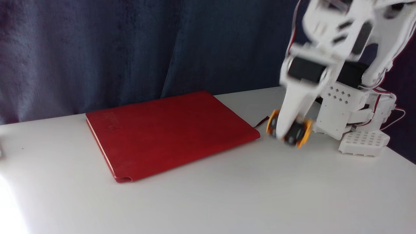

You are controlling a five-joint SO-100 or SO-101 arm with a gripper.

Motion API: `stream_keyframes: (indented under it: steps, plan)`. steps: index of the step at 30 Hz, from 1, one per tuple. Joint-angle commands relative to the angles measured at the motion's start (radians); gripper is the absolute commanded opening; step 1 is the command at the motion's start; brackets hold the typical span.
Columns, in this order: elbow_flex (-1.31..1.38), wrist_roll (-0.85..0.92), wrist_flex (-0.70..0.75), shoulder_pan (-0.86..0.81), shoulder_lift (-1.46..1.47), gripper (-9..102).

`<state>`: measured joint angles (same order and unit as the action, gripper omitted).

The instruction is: Grasp a toy truck onto the red notebook.

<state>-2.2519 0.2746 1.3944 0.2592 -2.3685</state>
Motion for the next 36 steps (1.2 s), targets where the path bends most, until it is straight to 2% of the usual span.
stream_keyframes:
  steps: [1,4,7,11,14,17,28,36]
  plan:
    - [0.051,0.012,0.086,-0.029,-0.167,4]
    - [0.178,0.057,0.135,-0.141,-0.120,0]
    - [0.267,0.077,0.055,-0.301,-0.020,0]
    - [0.462,0.124,0.018,-0.445,0.252,0]
    - [0.666,0.166,0.084,-0.528,0.518,0]
    - [0.719,0.210,0.072,-0.591,0.684,0]
    - [0.609,0.285,-0.037,-0.638,0.810,0]
    - [0.658,0.314,-0.048,-0.623,0.945,0]
